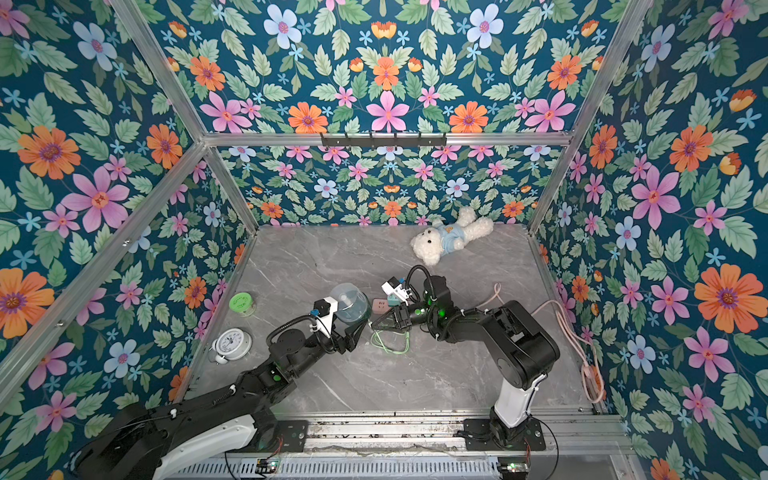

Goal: Charge the cordless meat grinders
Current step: Insert the charging cable into the cordless meat grinder.

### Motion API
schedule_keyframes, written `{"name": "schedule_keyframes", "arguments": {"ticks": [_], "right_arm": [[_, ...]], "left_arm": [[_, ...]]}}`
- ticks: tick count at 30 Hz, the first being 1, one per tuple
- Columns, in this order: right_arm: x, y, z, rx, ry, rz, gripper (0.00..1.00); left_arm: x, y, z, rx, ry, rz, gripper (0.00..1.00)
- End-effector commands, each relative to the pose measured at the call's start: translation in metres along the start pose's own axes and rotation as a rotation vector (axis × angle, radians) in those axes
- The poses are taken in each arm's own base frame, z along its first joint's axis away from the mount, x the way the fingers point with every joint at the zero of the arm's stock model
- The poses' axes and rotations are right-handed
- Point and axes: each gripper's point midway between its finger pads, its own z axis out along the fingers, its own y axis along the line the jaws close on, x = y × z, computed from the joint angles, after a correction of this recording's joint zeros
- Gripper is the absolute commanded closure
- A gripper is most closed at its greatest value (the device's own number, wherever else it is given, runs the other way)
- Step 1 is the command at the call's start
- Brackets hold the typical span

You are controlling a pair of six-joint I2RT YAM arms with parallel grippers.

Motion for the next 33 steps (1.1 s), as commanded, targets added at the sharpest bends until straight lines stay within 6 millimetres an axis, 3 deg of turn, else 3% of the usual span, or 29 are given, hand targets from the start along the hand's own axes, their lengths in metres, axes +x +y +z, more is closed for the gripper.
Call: {"name": "schedule_keyframes", "arguments": {"ticks": [1, 9, 14, 15, 18, 33], "right_arm": [[0.000, -0.001, -0.001, 0.030, -0.007, -0.004, 1.00], [0.002, -0.006, -0.003, 0.086, -0.002, -0.007, 1.00], [0.002, -0.006, -0.002, 0.103, 0.010, -0.013, 1.00], [0.000, 0.005, -0.004, 0.099, 0.007, -0.044, 1.00], [0.000, 0.007, -0.005, 0.112, 0.011, -0.053, 1.00], [-0.008, 0.000, -0.014, 0.113, -0.012, -0.028, 1.00]], "left_arm": [[-0.016, -0.004, 0.003, 0.019, -0.049, 0.012, 0.32], [-0.013, -0.016, 0.003, 0.090, -0.044, 0.004, 0.32], [-0.002, -0.023, 0.007, 0.130, 0.022, 0.010, 0.33], [0.000, -0.024, 0.007, 0.136, 0.030, 0.010, 0.33], [0.004, -0.026, 0.007, 0.147, 0.041, 0.015, 0.33], [0.006, -0.039, 0.002, 0.229, 0.034, 0.008, 0.34]]}}
